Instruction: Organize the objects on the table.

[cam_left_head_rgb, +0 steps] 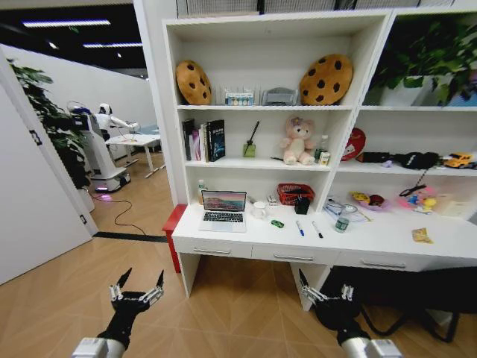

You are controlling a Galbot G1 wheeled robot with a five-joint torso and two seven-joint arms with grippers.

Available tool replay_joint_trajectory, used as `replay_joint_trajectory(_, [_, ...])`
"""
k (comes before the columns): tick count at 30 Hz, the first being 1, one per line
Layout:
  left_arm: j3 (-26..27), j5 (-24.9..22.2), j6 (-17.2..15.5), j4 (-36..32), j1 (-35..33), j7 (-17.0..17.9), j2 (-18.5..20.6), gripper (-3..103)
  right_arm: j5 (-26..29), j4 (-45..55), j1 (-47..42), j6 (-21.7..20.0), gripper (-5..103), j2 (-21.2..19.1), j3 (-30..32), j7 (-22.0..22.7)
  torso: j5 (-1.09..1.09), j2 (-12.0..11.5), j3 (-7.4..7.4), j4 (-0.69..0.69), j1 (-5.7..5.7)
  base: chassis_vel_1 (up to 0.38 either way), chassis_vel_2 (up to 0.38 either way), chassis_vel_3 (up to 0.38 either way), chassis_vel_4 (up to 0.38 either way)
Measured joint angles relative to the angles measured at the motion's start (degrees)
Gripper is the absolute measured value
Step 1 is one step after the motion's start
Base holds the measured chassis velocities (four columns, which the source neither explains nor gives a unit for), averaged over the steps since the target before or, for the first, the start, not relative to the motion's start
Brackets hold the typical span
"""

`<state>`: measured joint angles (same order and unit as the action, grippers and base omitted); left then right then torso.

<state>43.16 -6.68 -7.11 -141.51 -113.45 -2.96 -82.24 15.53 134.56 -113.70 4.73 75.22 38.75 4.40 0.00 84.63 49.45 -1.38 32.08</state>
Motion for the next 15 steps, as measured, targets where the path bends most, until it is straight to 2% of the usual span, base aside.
replay_joint_trajectory(5, [-0.04, 0.02, 0.00, 0.00, -0.01, -0.03, -0.11, 94, -0.43, -0.24, -0.05, 0.41, 100, 0.25, -0.01, 0.71, 0.00, 0.00, 0.00, 0.00, 0.00, 0.000, 0.000, 0.000, 0.000])
replay_joint_trajectory(9, [-0.02, 0.05, 0.01, 0.03, -0.07, -0.05, -0.14, 97, -0.60, -0.25, -0.02, 0.66, 100, 0.35, -0.12, 1.03, 0.00, 0.01, -0.01, 0.00, -0.01, -0.014, 0.011, 0.009, -0.016])
replay_joint_trajectory(12, [0.02, 0.06, 0.02, 0.08, -0.09, -0.05, -0.13, 95, -0.60, -0.25, 0.00, 1.03, 100, 0.32, -0.17, 0.99, 0.00, 0.01, -0.01, 0.00, -0.02, -0.080, 0.091, 0.081, -0.077])
replay_joint_trajectory(13, [0.05, 0.08, 0.04, 0.14, -0.11, -0.05, -0.13, 99, -0.61, -0.25, 0.04, 1.11, 100, 0.31, -0.22, 0.96, 0.00, 0.01, 0.00, 0.00, -0.01, -0.116, 0.106, 0.139, -0.120])
replay_joint_trajectory(15, [0.06, 0.09, 0.05, 0.19, -0.11, -0.05, -0.13, 97, -0.64, -0.26, 0.08, 1.14, 100, 0.31, -0.23, 0.95, 0.00, 0.01, 0.00, 0.00, -0.01, -0.116, 0.160, 0.139, -0.120])
